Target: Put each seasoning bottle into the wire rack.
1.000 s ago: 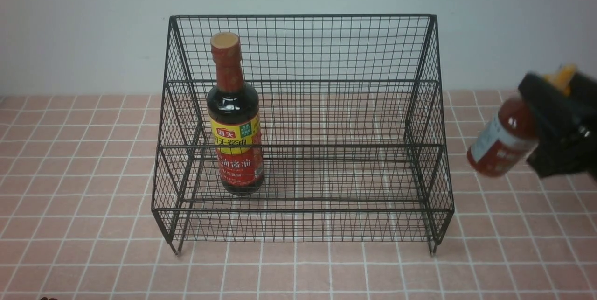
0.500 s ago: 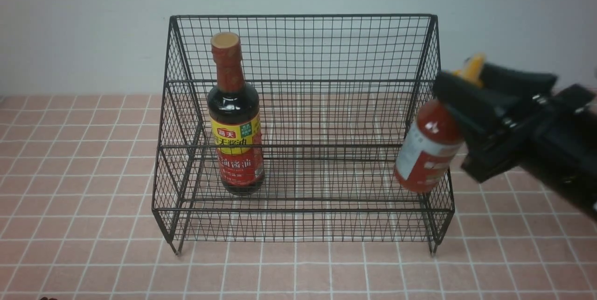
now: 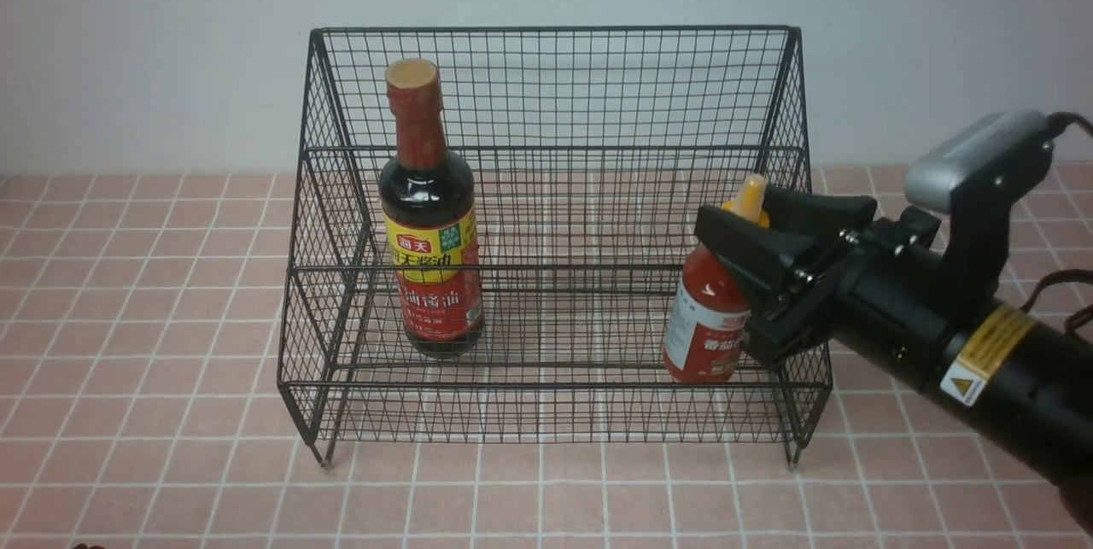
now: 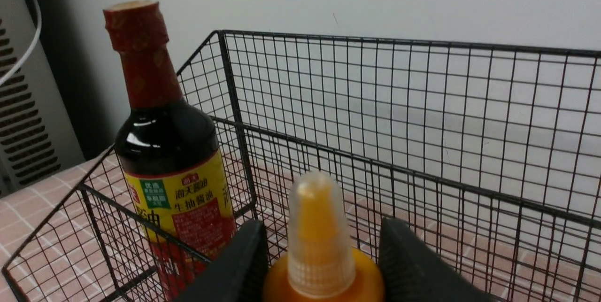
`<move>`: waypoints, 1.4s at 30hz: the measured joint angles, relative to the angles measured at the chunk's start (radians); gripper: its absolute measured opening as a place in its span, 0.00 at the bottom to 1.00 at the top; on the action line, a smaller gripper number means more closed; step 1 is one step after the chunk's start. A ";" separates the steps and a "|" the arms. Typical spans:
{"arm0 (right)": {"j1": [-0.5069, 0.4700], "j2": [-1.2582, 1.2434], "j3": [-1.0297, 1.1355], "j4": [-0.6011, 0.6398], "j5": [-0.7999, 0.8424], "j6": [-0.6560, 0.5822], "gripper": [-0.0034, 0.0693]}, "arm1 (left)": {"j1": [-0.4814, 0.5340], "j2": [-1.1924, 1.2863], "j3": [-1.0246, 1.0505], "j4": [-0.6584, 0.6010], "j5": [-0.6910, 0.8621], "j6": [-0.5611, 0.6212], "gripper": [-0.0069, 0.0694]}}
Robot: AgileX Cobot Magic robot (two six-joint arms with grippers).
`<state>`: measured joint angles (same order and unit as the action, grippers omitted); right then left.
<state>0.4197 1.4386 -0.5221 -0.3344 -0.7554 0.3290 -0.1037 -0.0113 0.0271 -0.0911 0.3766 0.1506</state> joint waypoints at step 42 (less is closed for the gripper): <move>0.000 -0.618 -0.004 0.072 0.738 -0.008 0.32 | 0.000 0.000 0.000 0.000 0.000 0.000 0.08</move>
<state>0.4197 0.8206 -0.5264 -0.2628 -0.0169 0.3211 -0.1037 -0.0113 0.0271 -0.0911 0.3766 0.1506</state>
